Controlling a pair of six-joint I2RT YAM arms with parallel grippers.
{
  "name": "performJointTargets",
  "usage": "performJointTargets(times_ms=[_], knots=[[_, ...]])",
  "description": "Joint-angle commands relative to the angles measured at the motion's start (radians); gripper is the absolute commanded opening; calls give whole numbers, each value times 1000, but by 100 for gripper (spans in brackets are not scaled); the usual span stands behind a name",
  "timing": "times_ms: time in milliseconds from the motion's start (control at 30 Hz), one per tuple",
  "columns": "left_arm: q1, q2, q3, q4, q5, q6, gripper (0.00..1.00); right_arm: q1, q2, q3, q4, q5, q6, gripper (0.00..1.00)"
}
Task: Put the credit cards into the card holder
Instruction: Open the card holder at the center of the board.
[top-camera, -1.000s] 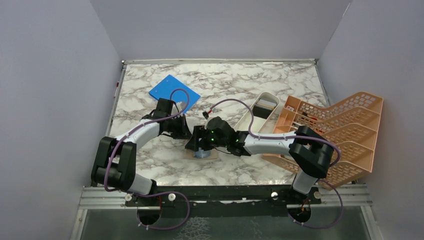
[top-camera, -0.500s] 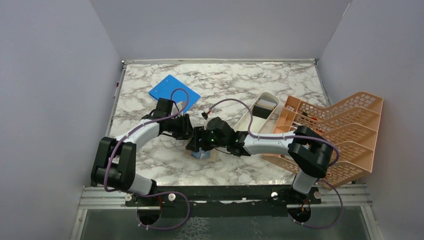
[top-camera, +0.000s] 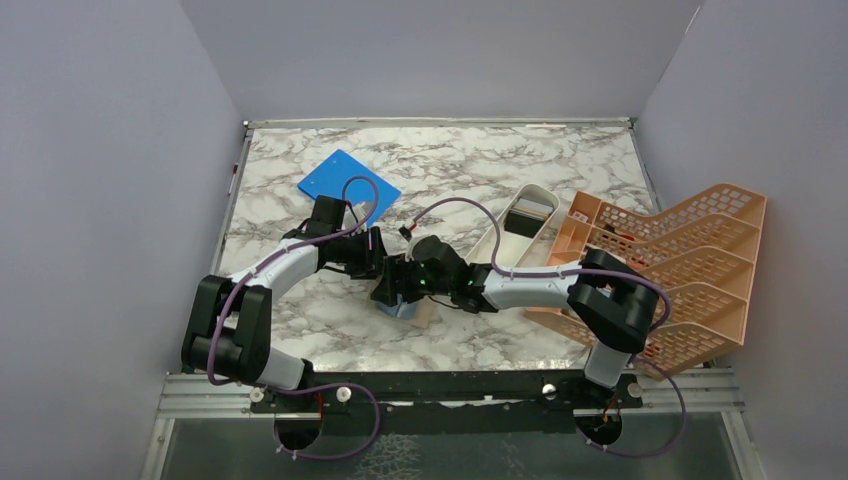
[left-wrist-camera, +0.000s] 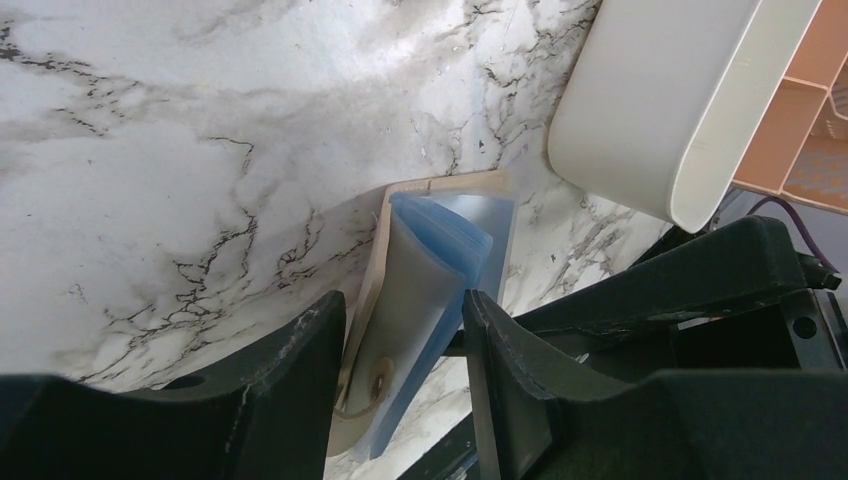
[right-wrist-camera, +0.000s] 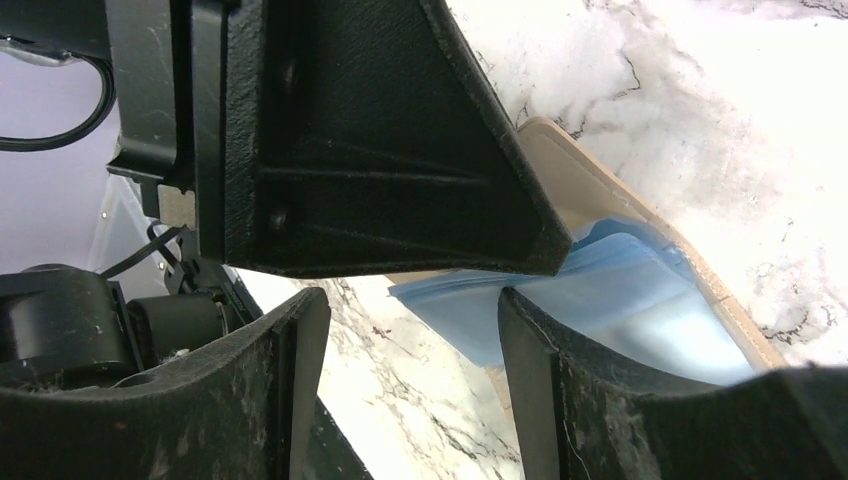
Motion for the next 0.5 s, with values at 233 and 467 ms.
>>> performJointTargets(times_ms=[233, 467], knots=[[0, 7, 1, 7, -31, 12, 37, 2, -4, 30, 7, -32, -76, 70], [-3, -23, -27, 11, -88, -25, 15, 2, -101, -30, -113, -28, -70, 73]])
